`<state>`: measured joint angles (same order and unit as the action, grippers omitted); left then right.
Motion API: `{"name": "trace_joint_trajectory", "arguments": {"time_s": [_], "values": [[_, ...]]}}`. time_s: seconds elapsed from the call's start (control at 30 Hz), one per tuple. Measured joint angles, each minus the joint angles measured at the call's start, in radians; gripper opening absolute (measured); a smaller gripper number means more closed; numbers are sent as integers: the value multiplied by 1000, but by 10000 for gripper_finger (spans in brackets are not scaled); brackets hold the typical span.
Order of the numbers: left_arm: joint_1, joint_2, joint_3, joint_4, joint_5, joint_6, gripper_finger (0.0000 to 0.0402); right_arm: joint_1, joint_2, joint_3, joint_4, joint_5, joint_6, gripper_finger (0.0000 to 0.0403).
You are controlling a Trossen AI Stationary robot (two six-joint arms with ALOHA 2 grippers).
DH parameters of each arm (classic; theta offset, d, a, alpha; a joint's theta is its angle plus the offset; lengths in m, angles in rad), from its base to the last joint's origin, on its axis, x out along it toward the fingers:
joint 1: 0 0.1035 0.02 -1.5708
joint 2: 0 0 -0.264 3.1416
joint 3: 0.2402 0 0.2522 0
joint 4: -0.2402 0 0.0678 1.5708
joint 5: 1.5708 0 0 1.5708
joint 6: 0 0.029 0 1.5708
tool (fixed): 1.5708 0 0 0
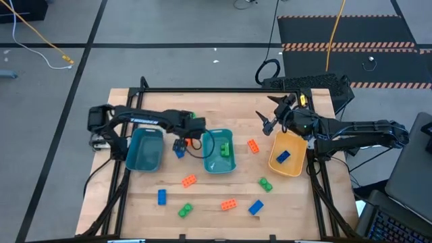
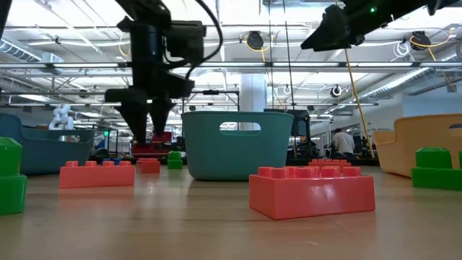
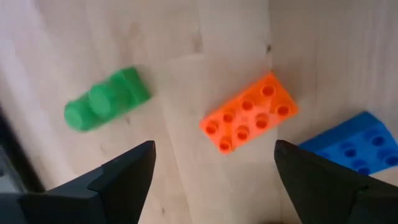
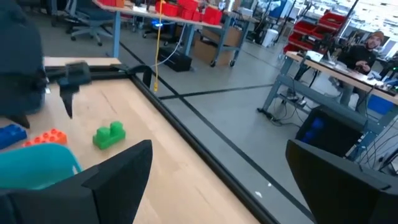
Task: Sort & place blocks by color
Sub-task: Put the orange game piece into the dark blue bin
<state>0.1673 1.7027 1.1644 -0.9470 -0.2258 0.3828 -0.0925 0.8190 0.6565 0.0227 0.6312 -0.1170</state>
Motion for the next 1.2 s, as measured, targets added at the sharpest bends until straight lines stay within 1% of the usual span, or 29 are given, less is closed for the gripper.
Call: {"name": "trace_joint_trajectory", "arguments": {"time_s": [0.13, 0.2, 0.33, 0.47, 0.73, 0.97, 1.07, 1.13, 1.2], "values": [[13, 37, 9, -27, 117, 79, 325, 2, -24, -2, -27, 0, 0, 361], [8, 47, 6, -46, 137, 123, 316, 3, -35, -2, -52, 0, 11, 361], [-1, 47, 4, -29, 141, 188, 295, 3, -51, -2, -89, 0, 28, 361], [11, 47, 4, 12, 143, 183, 279, 3, -59, -1, -95, 0, 30, 361], [29, 100, -6, 27, 155, 208, 280, 3, -59, -2, -100, 0, 52, 361], [31, 176, -10, 59, 138, 221, 273, 2, -60, -2, -104, 0, 53, 361], [34, 188, -7, 57, 136, 221, 273, 2, -60, -2, -106, 0, 52, 361], [33, 187, -7, 55, 137, 220, 268, 2, -60, -1, -108, 0, 52, 361], [32, 177, -10, 53, 136, 215, 254, 2, -60, -1, -108, 0, 51, 361]]}}
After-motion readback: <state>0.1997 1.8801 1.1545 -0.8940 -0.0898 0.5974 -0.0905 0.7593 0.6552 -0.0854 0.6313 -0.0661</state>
